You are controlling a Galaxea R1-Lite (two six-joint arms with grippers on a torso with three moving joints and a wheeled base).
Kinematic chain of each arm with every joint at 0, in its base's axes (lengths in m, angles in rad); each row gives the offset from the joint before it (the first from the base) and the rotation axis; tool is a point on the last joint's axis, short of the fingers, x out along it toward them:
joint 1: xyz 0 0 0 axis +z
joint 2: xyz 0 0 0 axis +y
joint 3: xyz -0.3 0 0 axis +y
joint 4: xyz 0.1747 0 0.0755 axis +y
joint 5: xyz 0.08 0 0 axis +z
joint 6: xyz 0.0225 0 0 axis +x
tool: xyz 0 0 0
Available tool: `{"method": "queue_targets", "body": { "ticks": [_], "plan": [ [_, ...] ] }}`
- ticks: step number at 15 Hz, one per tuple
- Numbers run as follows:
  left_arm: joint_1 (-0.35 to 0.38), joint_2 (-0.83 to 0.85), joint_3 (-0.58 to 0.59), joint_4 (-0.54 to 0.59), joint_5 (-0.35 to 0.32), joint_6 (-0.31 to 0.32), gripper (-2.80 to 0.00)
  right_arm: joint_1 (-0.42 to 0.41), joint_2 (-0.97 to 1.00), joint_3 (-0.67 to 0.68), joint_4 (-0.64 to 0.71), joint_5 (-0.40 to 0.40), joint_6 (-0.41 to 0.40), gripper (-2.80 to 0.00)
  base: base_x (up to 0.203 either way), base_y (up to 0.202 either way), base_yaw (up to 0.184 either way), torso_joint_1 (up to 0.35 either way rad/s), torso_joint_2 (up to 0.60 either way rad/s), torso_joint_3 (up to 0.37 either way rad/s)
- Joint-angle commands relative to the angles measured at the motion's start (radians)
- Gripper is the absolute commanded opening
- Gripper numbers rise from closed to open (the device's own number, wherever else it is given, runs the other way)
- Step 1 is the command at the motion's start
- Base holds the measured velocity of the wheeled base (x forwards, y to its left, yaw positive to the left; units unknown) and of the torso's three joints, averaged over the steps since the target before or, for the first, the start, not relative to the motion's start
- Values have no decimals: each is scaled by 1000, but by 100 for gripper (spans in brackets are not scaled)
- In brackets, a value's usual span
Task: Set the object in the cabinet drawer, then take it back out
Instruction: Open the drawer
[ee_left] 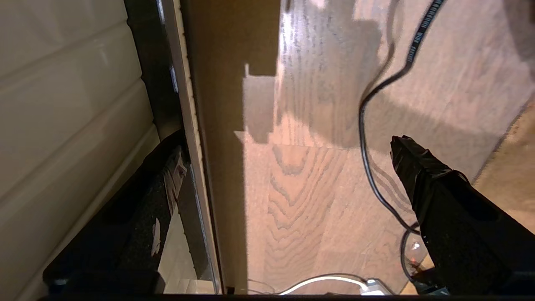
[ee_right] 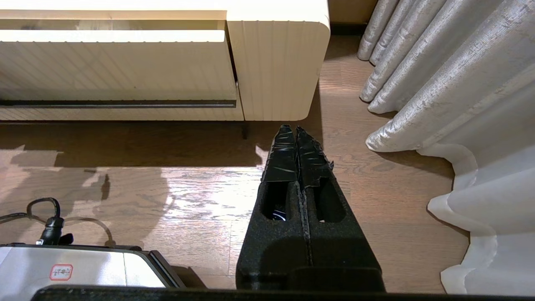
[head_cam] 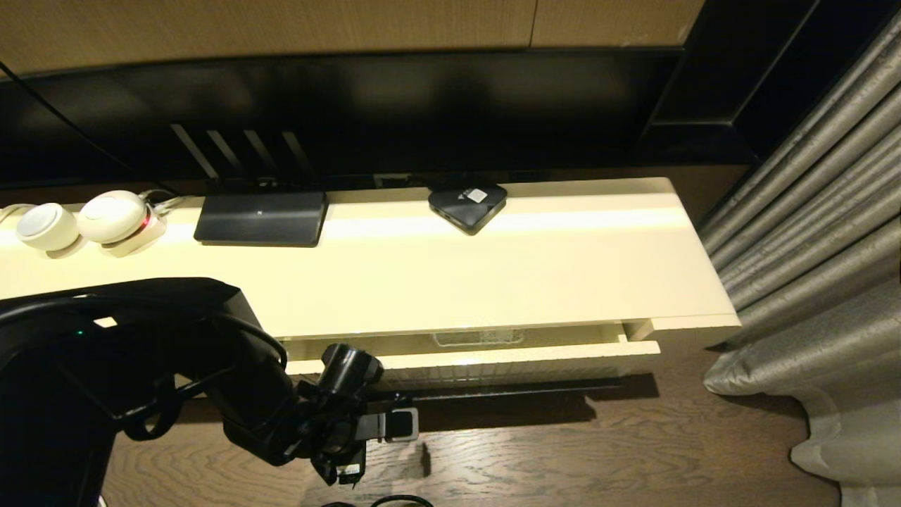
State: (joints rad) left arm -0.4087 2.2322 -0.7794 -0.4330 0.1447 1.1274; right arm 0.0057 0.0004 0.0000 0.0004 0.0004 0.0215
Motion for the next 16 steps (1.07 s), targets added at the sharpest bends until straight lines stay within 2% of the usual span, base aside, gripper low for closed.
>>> {"method": "queue_targets", "body": {
  "ticks": [1,7,16],
  "plan": [
    [-1,-24,37,-4,-4,5,0,0,1,2,0,0,0,-280,0,0,0,0,0,0],
    [-2,-76,107,-13,-7,5,0,0,1,0,0,1,0,-280,0,0,0,0,0,0],
    [-5,-145,148,-46,-5,-6,0,0,1,0,0,0,0,-280,0,0,0,0,0,0]
  ]
}}
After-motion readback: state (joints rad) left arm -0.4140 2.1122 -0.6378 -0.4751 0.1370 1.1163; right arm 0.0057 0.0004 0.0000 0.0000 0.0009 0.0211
